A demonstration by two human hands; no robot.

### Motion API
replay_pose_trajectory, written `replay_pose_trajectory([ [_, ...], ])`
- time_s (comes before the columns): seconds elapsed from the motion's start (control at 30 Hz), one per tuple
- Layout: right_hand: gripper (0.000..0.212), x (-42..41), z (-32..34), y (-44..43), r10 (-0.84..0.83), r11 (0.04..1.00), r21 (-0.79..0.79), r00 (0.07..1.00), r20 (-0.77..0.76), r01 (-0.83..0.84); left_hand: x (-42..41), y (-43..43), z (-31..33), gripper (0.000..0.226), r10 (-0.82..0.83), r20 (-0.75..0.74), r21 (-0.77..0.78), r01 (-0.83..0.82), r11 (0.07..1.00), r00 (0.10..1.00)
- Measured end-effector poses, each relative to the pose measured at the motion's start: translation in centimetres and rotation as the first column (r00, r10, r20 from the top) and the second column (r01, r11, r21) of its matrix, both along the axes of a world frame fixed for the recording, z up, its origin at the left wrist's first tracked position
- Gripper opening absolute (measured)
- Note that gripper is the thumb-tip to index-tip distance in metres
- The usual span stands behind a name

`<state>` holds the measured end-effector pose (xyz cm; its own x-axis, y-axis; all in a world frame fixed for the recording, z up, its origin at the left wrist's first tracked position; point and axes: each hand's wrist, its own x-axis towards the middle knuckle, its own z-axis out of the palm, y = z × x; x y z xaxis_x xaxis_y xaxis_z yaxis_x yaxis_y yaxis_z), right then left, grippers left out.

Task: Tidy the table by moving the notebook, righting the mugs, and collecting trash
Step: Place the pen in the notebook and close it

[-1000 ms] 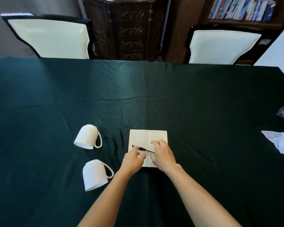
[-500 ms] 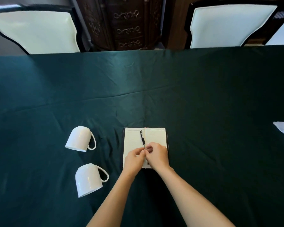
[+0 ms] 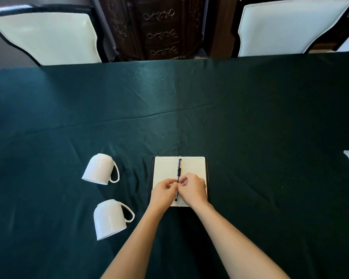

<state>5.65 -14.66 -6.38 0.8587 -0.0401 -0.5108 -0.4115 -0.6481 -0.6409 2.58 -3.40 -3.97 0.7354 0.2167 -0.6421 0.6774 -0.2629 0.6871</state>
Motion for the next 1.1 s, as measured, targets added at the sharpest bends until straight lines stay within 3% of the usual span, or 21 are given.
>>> replay_pose_trajectory([
  [0.47,0.01,-0.5,0.3,-1.2,0.033,0.999,0.005,0.999,-0.007,-0.033,-0.9,0.8,-0.8,0.032,-0.076,-0.032,-0.076,0.073,0.994,0.997],
  [0.53,0.013,-0.5,0.5,-1.5,0.034,0.999,0.007,0.999,-0.007,-0.034,-0.9,0.8,-0.7,0.035,-0.067,-0.016,-0.028,0.066,0.997,0.998],
  [0.63,0.019,-0.5,0.8,-2.5,0.011,1.0,-0.017,1.0,-0.007,-0.011,-1.0,1.5,-0.6,0.034,-0.03,0.037,0.167,0.023,0.986,0.999],
  [0.8,0.019,-0.3,0.7,-6.2,-0.11,0.986,-0.122,0.993,0.045,0.115,-1.2,3.4,-0.6,0.034,0.056,0.094,0.34,-0.085,0.937,0.994],
  [0.9,0.033,-0.4,0.5,-8.0,-0.163,0.977,-0.134,0.986,0.015,0.164,-1.1,3.9,-0.9,0.039,0.101,0.051,0.334,-0.112,0.936,0.994],
  [1.1,0.039,-0.3,0.8,-8.0,-0.191,0.98,-0.07,0.98,-0.06,0.187,-0.7,3.9,-0.7,0.047,0.207,0.004,0.293,-0.199,0.935,0.978],
])
